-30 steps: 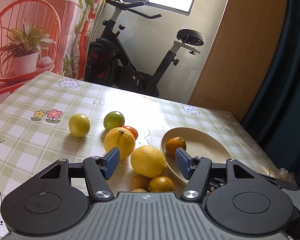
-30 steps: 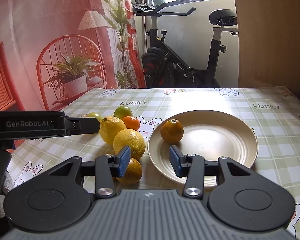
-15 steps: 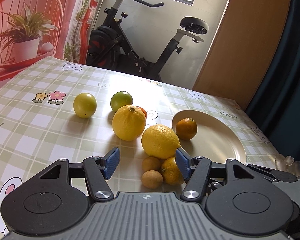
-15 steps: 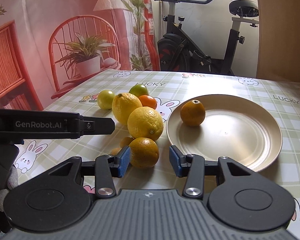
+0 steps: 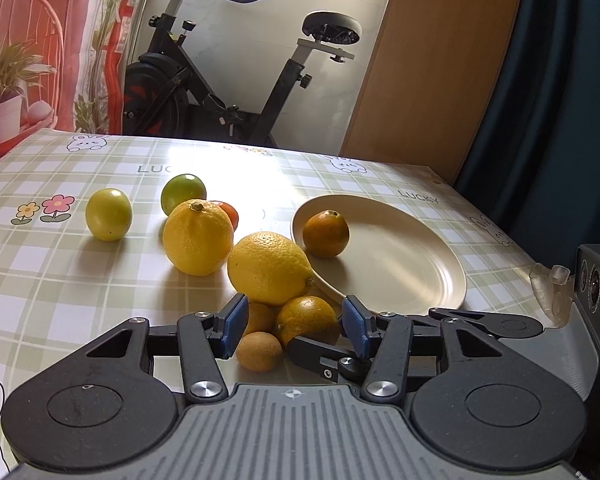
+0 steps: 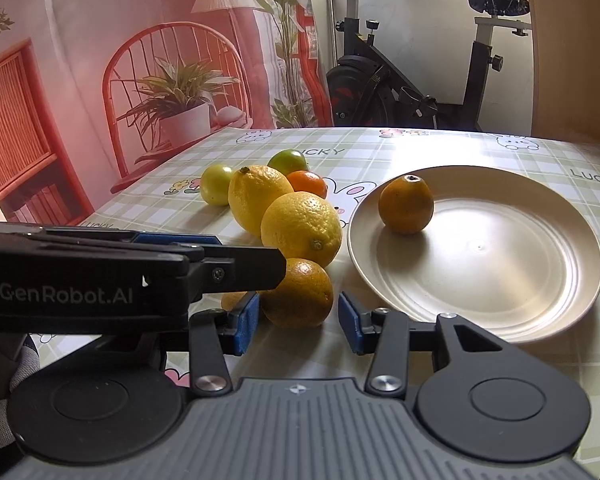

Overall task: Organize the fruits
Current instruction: 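Grasp a second orange with the left gripper, then carry the second orange onto the plate and open the left gripper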

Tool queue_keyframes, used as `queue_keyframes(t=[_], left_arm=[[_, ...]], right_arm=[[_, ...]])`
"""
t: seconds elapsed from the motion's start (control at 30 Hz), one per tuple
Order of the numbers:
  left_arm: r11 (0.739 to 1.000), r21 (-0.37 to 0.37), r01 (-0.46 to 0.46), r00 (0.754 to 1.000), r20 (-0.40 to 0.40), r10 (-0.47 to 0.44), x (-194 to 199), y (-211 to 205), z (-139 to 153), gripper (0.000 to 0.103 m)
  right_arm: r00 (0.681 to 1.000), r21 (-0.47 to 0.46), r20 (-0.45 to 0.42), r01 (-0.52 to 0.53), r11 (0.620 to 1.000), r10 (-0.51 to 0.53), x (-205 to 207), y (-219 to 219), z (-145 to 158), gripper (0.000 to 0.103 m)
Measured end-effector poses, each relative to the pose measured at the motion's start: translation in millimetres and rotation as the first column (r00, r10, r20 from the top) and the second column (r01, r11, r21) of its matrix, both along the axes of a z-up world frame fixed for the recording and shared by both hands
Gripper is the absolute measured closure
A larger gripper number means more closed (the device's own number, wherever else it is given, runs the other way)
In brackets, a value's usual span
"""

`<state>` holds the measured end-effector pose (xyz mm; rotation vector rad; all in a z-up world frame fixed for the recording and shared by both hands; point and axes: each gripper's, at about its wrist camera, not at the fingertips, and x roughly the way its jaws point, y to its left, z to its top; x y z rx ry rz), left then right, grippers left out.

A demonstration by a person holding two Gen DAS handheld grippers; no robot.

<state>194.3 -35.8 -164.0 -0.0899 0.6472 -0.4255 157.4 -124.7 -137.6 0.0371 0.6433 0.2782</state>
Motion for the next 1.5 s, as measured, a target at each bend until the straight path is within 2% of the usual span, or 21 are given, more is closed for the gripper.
queue_keyframes(t=[0.27, 0.37, 0.73, 1.2, 1.5], left_arm=[[0.999, 0.013, 0.034, 0.999, -0.02, -0.034, 2, -10, -6, 0.051], [0.999, 0.017, 0.051, 0.998, -0.031, -0.05, 5, -14, -7, 0.061], [0.999, 0.021, 0.031, 0.997, -0.066, -0.029, 12, -14, -15, 0.063], [0.999, 0.044, 0.032, 0.999, -0.029, -0.031, 2, -19, -4, 0.063], [0.997, 0.06, 0.039, 0.999, 0.021, -0.04, -8, -22, 10, 0.063]], right_arm=[[1.0, 0.008, 0.011, -0.019, 1.0, 0.019, 1, 1, -5, 0.058], [1.0, 0.025, 0.012, -0.02, 1.0, 0.019, 1, -1, -5, 0.058], [1.0, 0.054, -0.013, -0.015, 0.998, 0.016, 5, -6, -10, 0.058], [1.0, 0.048, 0.001, -0.021, 0.999, 0.021, 1, -5, -1, 0.058], [0.999, 0.035, 0.036, -0.022, 0.999, 0.021, -7, -4, 12, 0.058]])
